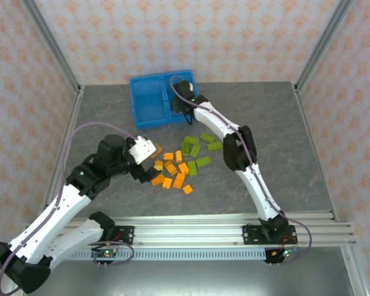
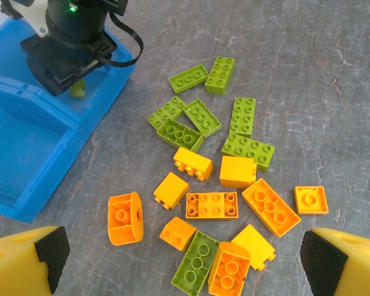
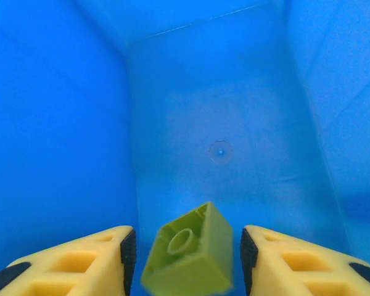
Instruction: Sort the legos into containers by color
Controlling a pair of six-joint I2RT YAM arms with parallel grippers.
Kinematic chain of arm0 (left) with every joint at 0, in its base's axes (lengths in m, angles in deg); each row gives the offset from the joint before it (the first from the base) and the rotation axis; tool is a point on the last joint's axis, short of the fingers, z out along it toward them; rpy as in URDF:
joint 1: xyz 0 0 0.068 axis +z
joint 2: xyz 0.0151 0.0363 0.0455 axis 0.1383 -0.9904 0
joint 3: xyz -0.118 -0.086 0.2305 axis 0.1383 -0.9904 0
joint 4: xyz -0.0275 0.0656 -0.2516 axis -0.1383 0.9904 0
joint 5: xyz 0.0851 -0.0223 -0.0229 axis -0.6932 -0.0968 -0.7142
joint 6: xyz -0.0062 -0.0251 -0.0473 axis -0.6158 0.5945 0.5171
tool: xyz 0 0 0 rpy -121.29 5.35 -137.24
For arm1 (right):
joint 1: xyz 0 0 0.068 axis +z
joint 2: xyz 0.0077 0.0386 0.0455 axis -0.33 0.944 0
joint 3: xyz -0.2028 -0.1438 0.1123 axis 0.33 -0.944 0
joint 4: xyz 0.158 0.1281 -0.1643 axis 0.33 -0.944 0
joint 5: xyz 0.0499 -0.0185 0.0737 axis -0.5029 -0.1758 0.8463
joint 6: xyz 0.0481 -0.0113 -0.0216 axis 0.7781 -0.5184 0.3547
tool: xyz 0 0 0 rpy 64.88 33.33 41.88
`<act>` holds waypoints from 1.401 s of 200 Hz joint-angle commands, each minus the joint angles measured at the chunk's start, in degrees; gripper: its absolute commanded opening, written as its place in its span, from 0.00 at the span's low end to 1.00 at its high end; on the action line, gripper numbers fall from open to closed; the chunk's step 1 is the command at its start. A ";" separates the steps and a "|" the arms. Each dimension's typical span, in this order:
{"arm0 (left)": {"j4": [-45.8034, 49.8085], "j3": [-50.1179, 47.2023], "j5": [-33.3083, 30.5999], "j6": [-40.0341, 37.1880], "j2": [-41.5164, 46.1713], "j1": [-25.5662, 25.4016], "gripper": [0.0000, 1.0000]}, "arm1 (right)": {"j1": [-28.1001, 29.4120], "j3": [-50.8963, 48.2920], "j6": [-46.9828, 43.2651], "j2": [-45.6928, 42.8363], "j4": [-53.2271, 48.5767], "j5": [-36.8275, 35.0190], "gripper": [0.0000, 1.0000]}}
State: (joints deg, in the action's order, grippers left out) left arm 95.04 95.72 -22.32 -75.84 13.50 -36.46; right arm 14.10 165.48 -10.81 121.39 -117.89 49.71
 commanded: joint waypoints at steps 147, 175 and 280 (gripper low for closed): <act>16.96 21.40 -19.36 32.09 -31.95 0.89 0.97 | 1.91 -71.69 -0.75 -67.50 19.81 25.87 0.82; 15.22 22.94 -14.15 36.42 -41.90 2.03 0.97 | 2.48 -79.45 -2.64 -76.81 13.63 34.77 0.92; 6.39 26.24 -20.00 35.14 -59.68 6.59 0.73 | 2.63 -85.47 1.86 -85.24 10.55 33.21 0.99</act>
State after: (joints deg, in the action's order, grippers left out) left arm 103.30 120.36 -41.40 -40.36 -45.30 -31.13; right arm 16.48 80.02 -10.17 36.50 -108.27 82.97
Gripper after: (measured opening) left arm 0.776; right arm 0.994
